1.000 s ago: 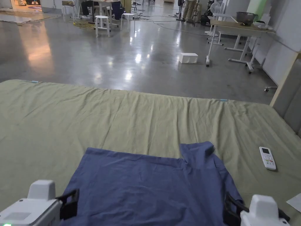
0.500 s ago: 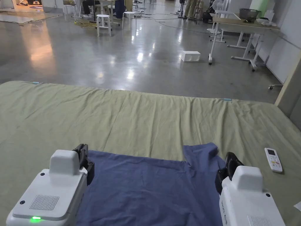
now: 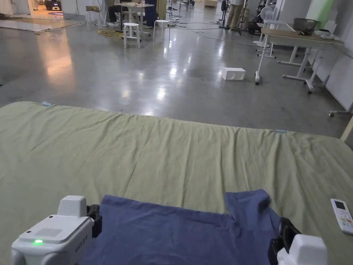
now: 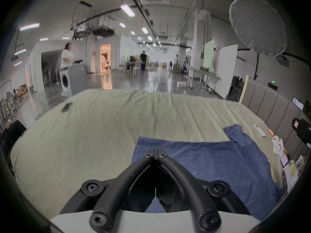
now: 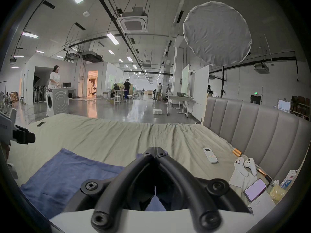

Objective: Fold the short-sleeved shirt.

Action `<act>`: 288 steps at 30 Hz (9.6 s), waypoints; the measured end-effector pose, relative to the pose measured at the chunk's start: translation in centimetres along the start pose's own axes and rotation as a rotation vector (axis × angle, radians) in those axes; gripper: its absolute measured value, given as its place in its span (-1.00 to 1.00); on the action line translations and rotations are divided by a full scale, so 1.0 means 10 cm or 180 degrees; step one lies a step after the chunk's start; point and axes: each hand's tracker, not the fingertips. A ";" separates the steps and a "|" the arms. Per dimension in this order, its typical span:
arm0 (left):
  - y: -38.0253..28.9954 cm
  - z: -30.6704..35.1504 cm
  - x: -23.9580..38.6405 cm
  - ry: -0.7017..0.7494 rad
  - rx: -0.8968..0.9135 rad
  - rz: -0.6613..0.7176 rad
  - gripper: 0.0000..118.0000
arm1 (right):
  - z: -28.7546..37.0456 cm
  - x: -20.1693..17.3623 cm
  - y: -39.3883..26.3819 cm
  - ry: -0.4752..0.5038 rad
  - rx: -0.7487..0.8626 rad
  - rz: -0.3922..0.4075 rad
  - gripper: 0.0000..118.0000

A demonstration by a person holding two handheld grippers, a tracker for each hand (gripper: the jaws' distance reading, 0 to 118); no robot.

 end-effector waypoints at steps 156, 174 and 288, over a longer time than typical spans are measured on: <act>2.88 0.67 -0.16 0.0301 0.0817 -0.0379 -0.92 | -1.11 1.13 2.63 -0.0303 0.0317 0.0430 -0.97; 0.57 1.78 -0.50 0.0067 0.0317 -0.0357 -0.92 | 0.71 1.14 0.93 0.0015 -0.0434 0.0469 -0.97; -1.50 1.29 -0.53 0.0286 -0.1725 -0.0051 -0.91 | 0.74 0.88 -0.52 0.0041 -0.1537 0.0051 -0.56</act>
